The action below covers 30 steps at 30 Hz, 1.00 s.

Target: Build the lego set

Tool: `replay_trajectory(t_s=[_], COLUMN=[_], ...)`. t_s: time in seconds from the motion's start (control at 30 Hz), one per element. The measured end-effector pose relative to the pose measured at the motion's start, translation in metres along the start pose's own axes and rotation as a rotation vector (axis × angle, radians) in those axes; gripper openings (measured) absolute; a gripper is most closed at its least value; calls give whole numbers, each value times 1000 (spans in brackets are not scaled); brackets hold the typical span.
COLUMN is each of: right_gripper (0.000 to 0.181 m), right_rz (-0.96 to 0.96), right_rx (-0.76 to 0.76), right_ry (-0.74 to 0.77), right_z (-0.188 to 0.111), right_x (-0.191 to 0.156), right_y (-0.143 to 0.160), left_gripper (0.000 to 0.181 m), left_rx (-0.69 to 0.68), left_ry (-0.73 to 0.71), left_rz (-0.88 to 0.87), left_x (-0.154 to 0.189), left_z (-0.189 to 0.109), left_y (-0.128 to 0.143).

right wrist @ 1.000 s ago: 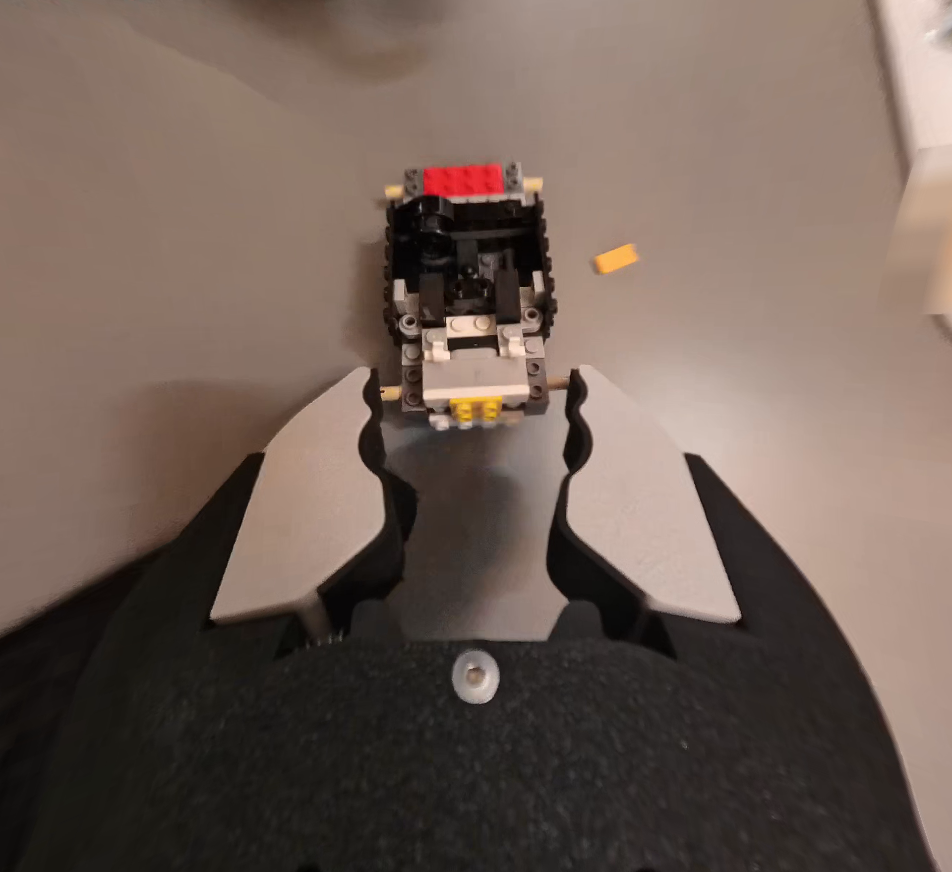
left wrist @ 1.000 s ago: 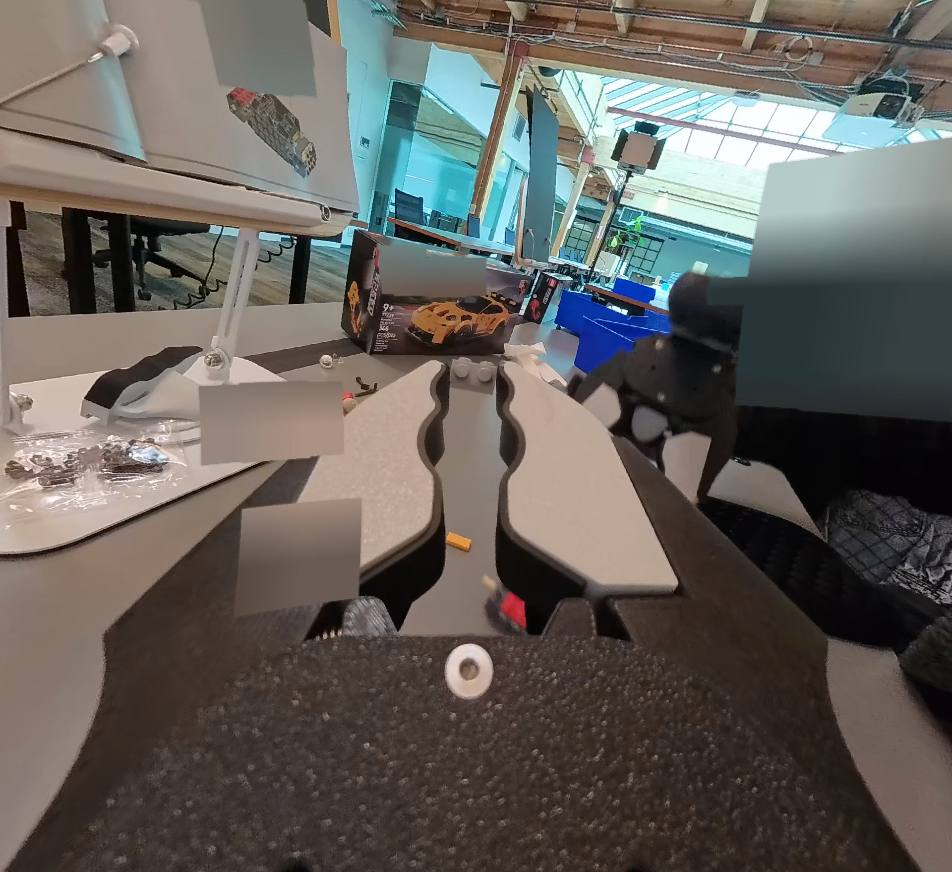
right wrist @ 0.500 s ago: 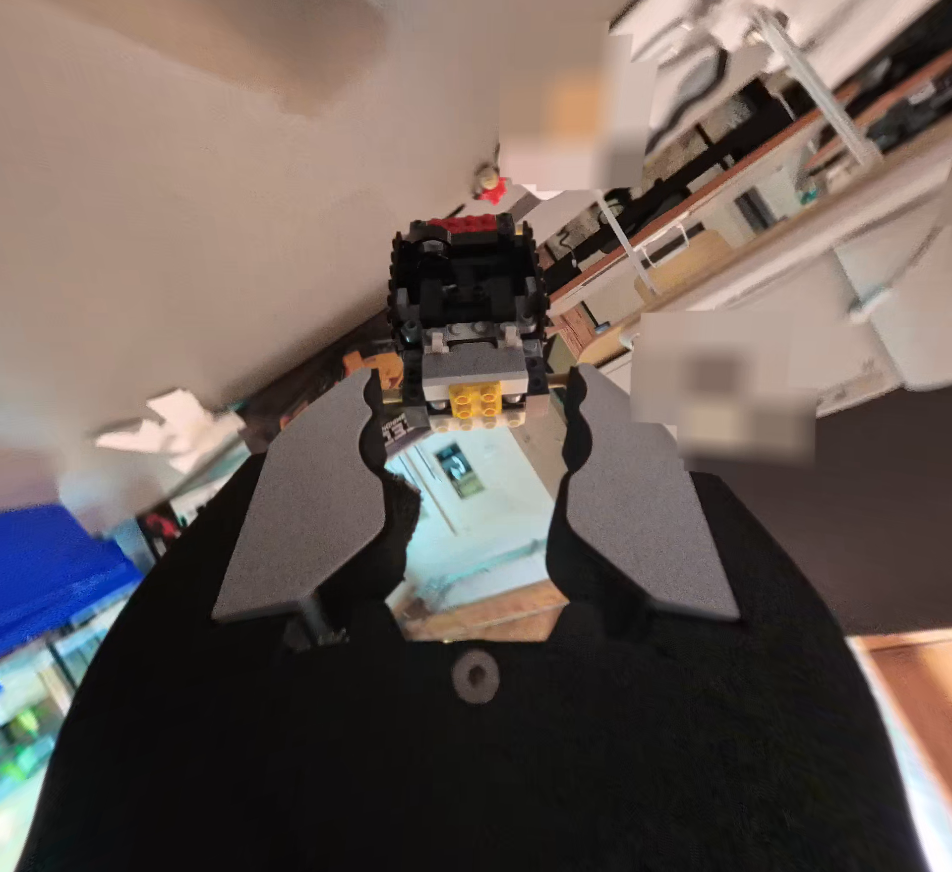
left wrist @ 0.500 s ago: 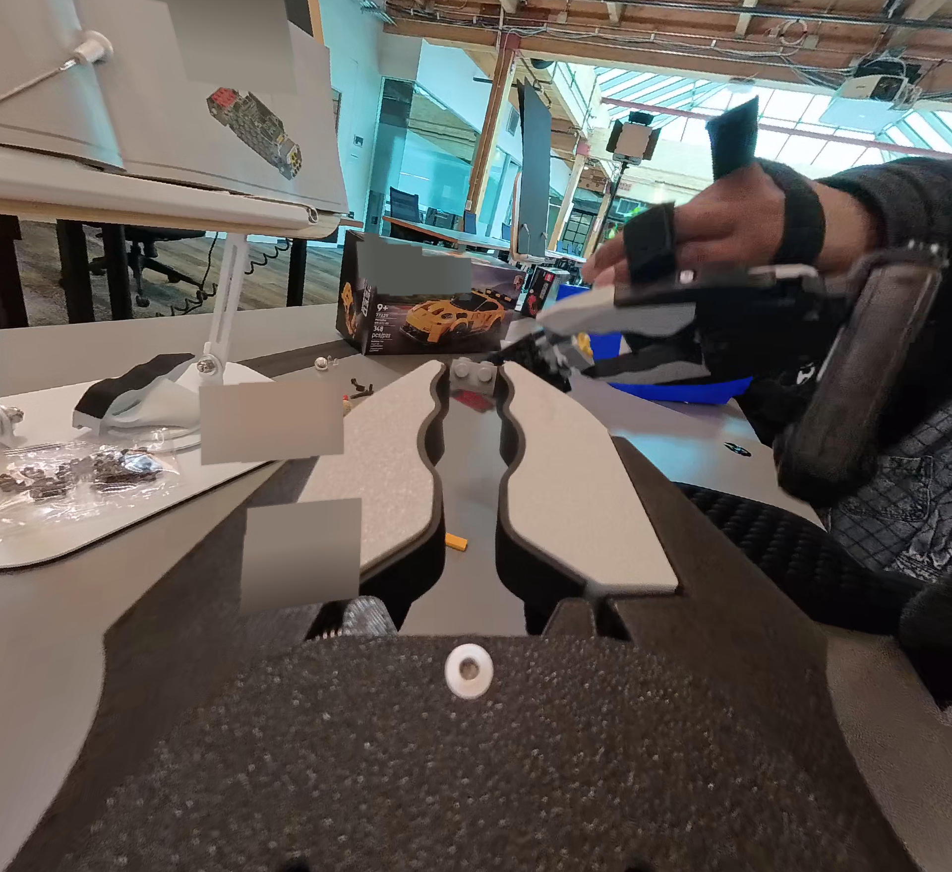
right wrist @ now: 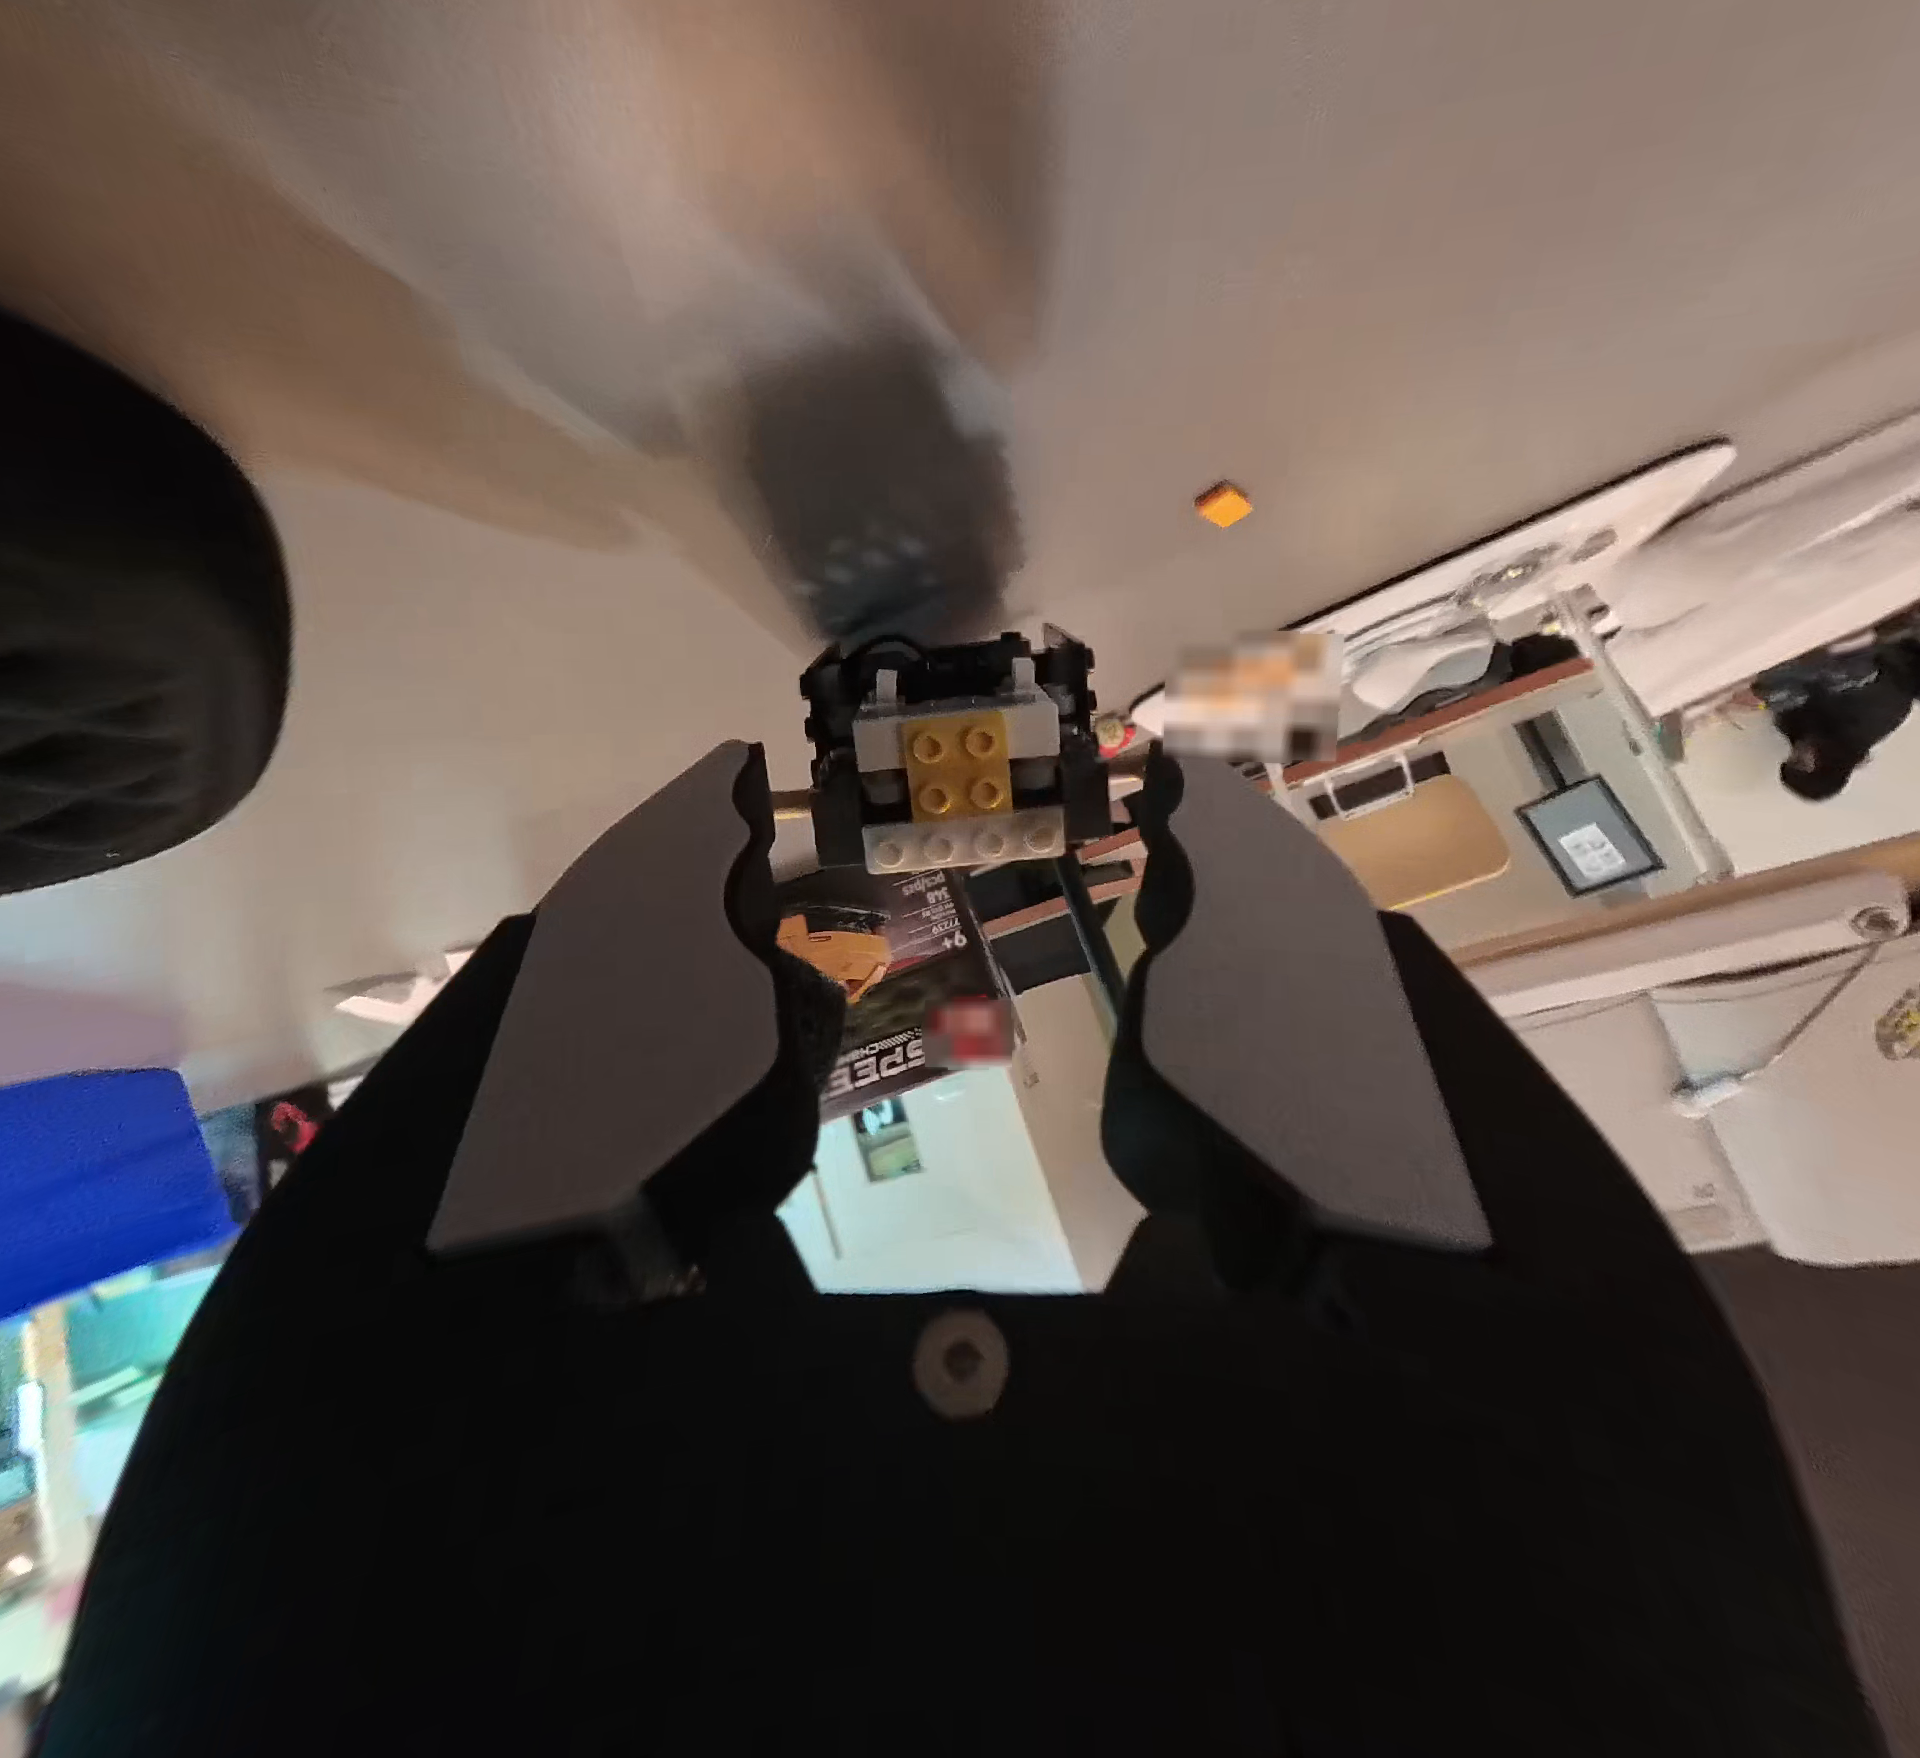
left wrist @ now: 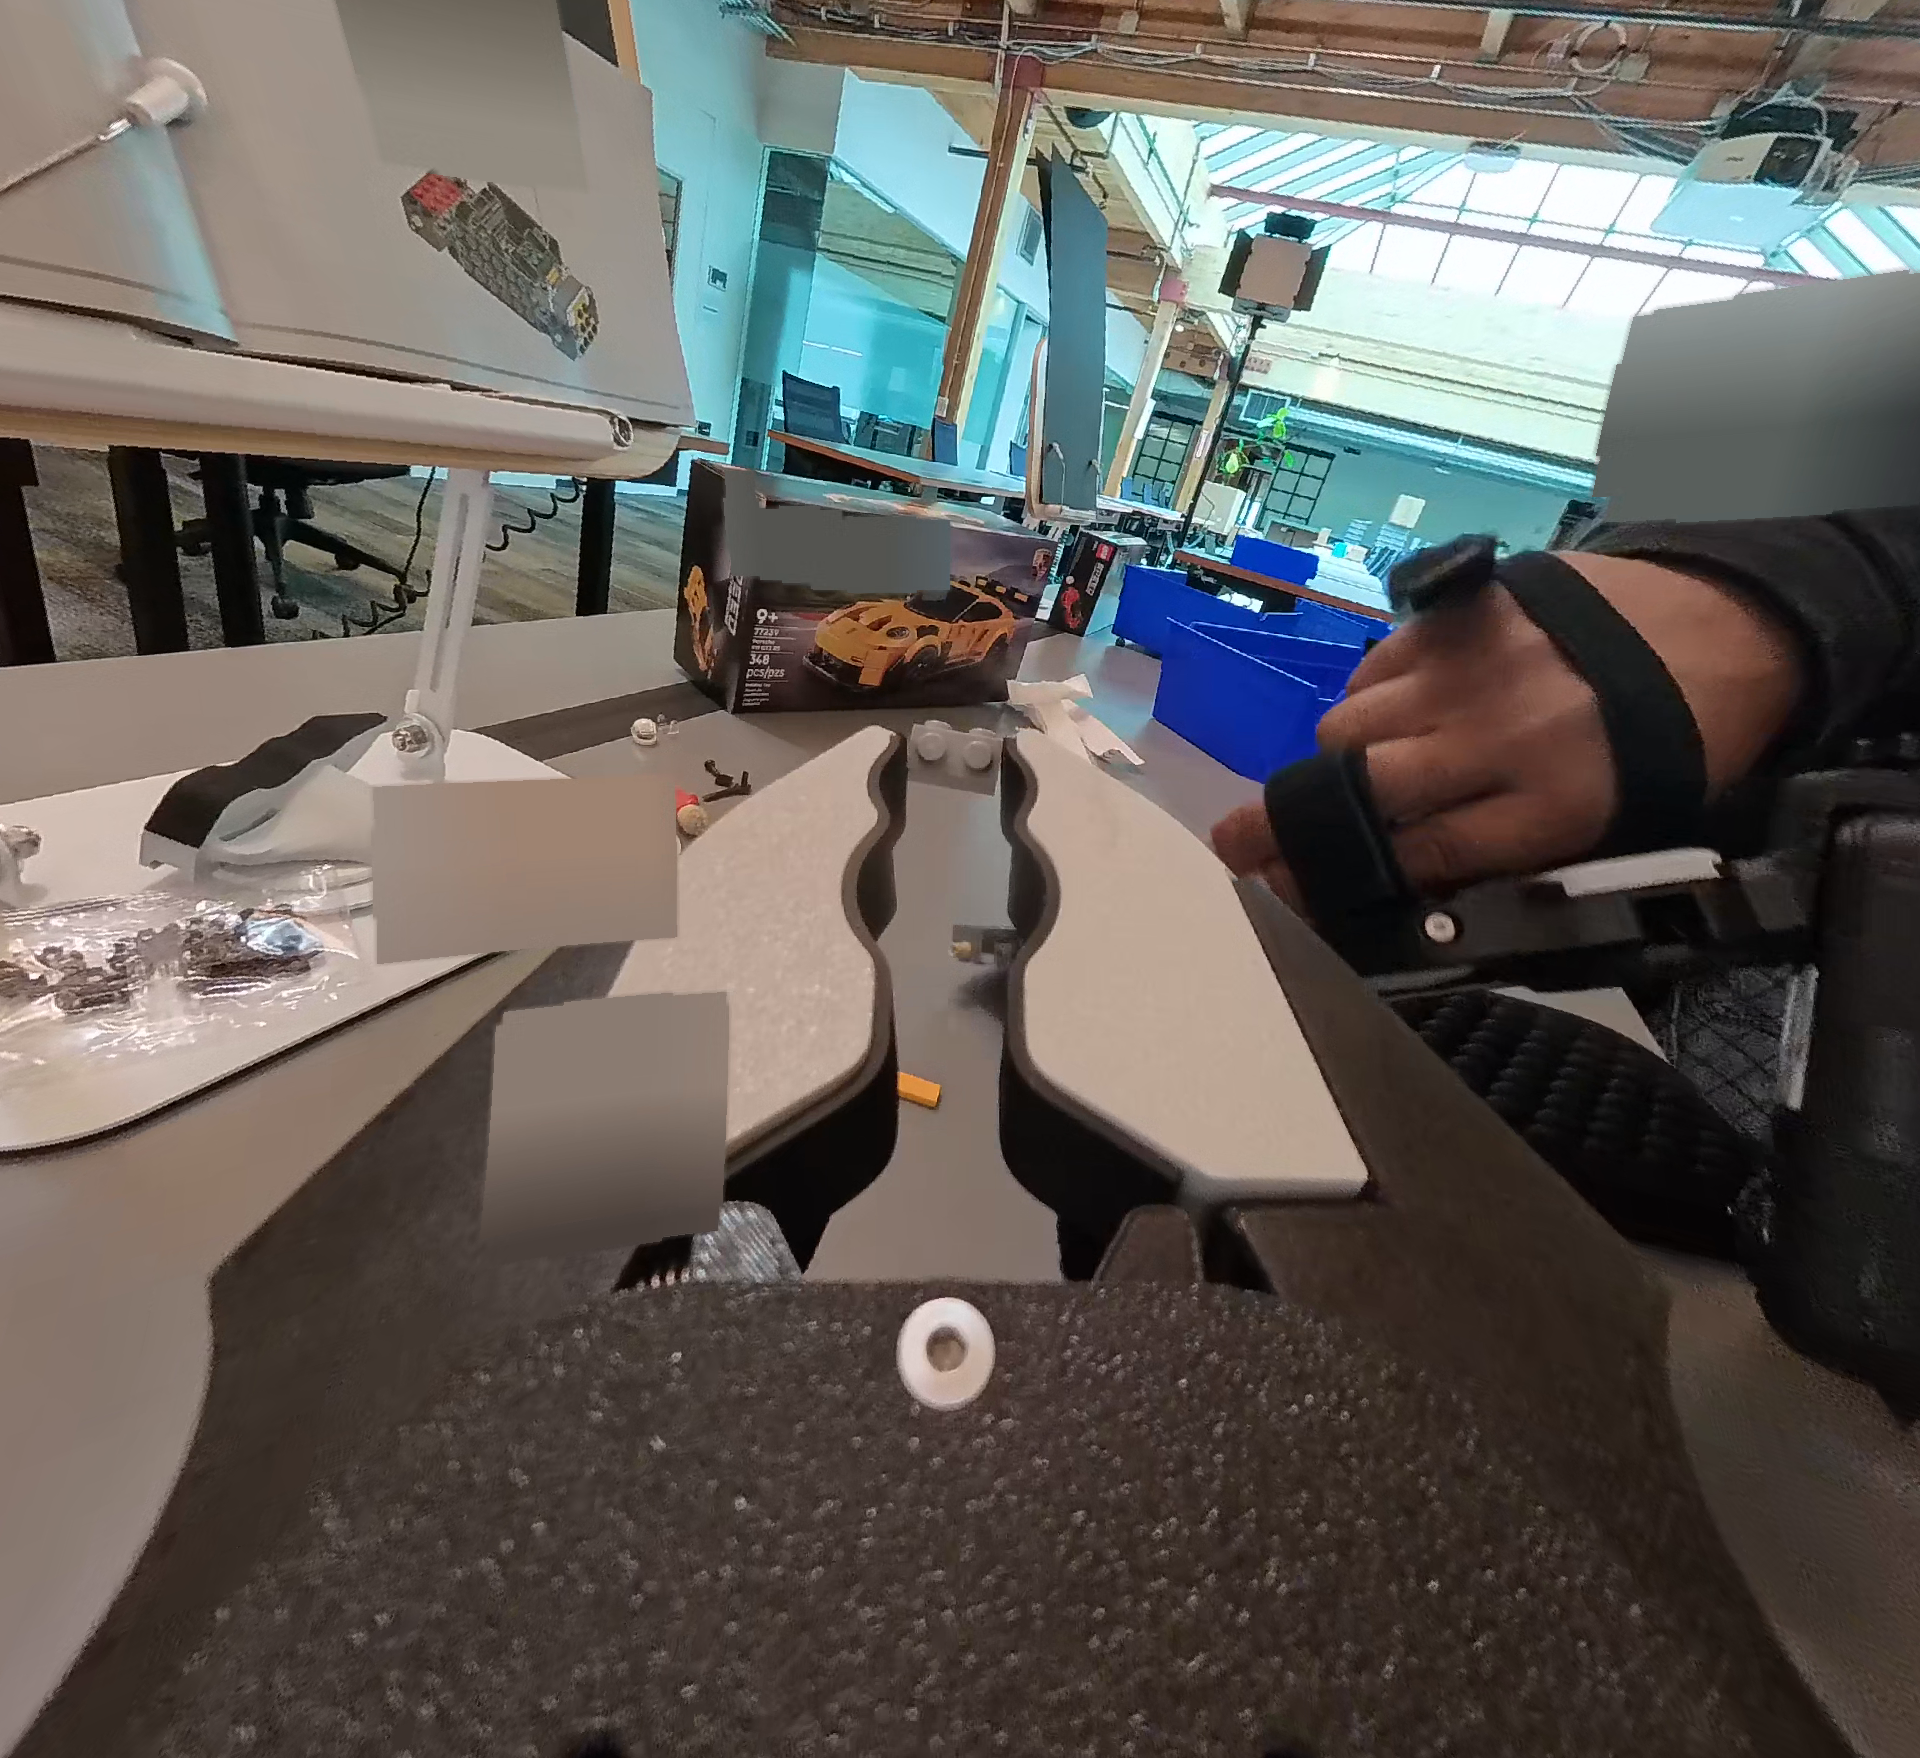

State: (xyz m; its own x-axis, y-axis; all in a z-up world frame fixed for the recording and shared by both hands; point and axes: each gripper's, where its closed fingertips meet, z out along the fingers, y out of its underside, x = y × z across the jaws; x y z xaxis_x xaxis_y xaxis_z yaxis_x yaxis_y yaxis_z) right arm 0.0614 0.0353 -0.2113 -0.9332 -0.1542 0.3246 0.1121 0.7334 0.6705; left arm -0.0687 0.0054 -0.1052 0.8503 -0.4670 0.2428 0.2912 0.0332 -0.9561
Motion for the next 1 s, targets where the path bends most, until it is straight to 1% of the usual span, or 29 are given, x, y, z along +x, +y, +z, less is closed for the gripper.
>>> replay_trajectory(t_s=[0.07, 0.17, 0.2, 0.27, 0.3, 0.4, 0.47, 0.5, 0.53, 0.57, 0.63, 0.73, 0.9, 1.0], right_gripper=[68, 68, 68, 69, 69, 68, 68, 68, 68, 68, 68, 69, 69, 69], right_rz=[97, 339, 442, 687, 823, 1165, 1296, 1336, 1358, 1365, 1346, 1299, 1201, 1165], right_rx=[27, 119, 168, 315, 427, 875, 1139, 1235, 1299, 1329, 1320, 1272, 1140, 1092], right_ry=[10, 17, 23, 16, -7, -128, -199, -229, -255, -273, -298, -341, -349, -332], right_z=[-1, -8, -10, -16, -19, -31, -34, -33, -31, -27, -17, -3, 22, 34], right_x=[6, 19, 23, 31, 34, 38, 38, 37, 35, 33, 28, 26, 28, 31], right_y=[10, 30, 37, 47, 48, 32, 18, 10, 3, -3, -15, -27, -36, -37], left_gripper=[17, 16, 16, 16, 16, 17, 17, 17, 17, 17, 17, 17, 17, 17], left_rx=[1, 5, 7, 11, 13, 15, 14, 14, 14, 16, 16, 14, 14, 12], left_ry=[0, -3, -4, -7, -8, -8, -8, -9, -10, -11, -11, -7, -4, -1], left_rz=[-2, -5, -7, -8, -7, -4, -5, -5, -5, -5, -9, -16, -18, -21], left_x=[0, -1, -1, -2, -2, -2, -2, -3, -3, -3, -4, -4, -3, -3], left_z=[0, -1, -1, -1, -1, -1, -1, -1, -1, -1, -2, -1, -1, -1], left_y=[0, -1, -1, -2, -2, -2, -2, -2, -2, -2, -2, -1, -1, -1])
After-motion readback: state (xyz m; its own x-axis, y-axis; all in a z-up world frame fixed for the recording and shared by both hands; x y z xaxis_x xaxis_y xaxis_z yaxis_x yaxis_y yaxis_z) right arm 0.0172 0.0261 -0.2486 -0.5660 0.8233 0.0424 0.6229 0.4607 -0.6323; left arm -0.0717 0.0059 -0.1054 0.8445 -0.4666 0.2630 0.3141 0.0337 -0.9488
